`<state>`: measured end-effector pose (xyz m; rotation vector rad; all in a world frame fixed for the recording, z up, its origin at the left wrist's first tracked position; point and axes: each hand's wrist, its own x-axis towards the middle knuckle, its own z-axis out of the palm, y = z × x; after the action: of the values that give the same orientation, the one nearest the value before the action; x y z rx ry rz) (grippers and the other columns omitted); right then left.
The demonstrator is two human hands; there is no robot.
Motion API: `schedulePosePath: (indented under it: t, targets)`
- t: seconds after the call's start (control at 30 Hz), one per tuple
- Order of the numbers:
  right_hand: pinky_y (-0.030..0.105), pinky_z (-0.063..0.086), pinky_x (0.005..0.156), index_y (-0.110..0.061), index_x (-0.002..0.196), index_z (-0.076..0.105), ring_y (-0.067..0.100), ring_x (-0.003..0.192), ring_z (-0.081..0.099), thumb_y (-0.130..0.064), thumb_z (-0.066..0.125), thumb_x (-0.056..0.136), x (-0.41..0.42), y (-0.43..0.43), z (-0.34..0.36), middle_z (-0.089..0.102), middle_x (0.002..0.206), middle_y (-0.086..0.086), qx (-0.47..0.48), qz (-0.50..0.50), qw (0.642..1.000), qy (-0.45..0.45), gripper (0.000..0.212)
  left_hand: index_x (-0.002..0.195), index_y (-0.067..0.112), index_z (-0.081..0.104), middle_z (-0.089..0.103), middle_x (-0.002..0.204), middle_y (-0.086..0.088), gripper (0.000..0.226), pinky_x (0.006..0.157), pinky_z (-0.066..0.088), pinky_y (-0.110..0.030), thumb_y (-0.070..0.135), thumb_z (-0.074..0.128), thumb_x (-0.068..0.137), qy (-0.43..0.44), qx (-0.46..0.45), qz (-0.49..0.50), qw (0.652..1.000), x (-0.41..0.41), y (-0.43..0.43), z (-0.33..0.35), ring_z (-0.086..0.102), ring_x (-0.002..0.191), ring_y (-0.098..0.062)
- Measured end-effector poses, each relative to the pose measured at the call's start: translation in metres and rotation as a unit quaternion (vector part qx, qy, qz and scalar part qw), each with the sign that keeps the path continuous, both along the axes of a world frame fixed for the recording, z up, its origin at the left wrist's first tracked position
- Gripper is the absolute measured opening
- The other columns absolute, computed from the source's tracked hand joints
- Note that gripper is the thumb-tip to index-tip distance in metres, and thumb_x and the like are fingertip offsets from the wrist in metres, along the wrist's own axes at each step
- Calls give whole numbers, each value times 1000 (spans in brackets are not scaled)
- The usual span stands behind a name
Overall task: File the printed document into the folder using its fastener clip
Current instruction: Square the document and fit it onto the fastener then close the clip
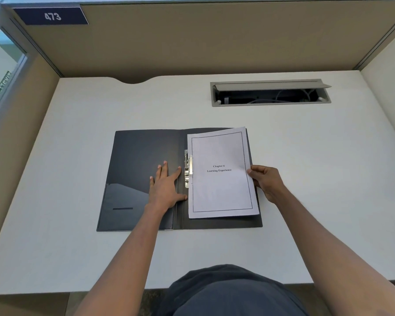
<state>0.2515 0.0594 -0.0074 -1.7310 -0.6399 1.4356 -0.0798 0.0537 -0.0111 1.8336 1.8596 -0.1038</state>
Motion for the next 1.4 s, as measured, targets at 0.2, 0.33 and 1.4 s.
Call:
schedulePosePath:
  t: [0.2, 0.33, 1.4]
  targets:
    - [22, 59, 66, -11, 93, 73, 12, 66, 69, -4, 73, 91, -6, 1, -2, 75, 80, 0, -2, -3, 999, -50, 7, 162, 36, 20, -7, 173, -9, 106, 127, 7, -57, 49, 82, 77, -18, -1, 0, 1000, 0, 0, 1, -8, 160, -29]
    - [32, 53, 82, -3, 107, 74, 17, 79, 61, -11, 74, 92, -9, 3, -3, 71, 93, 6, -4, 10, 993, -118, 17, 163, 34, 18, -10, 173, -10, 106, 126, 4, -58, 44, 83, 79, -17, -33, -15, 999, -2, 3, 6, -10, 160, -31]
    - [50, 53, 86, 14, 104, 63, 45, 98, 62, 0, 56, 90, -34, -10, 10, 68, 102, 29, -1, 84, 932, -352, 21, 108, -5, 74, 71, 114, -19, 29, 87, 46, -30, 4, 47, 103, -210, 71, 7, 975, 39, 163, 20, 64, 108, -33]
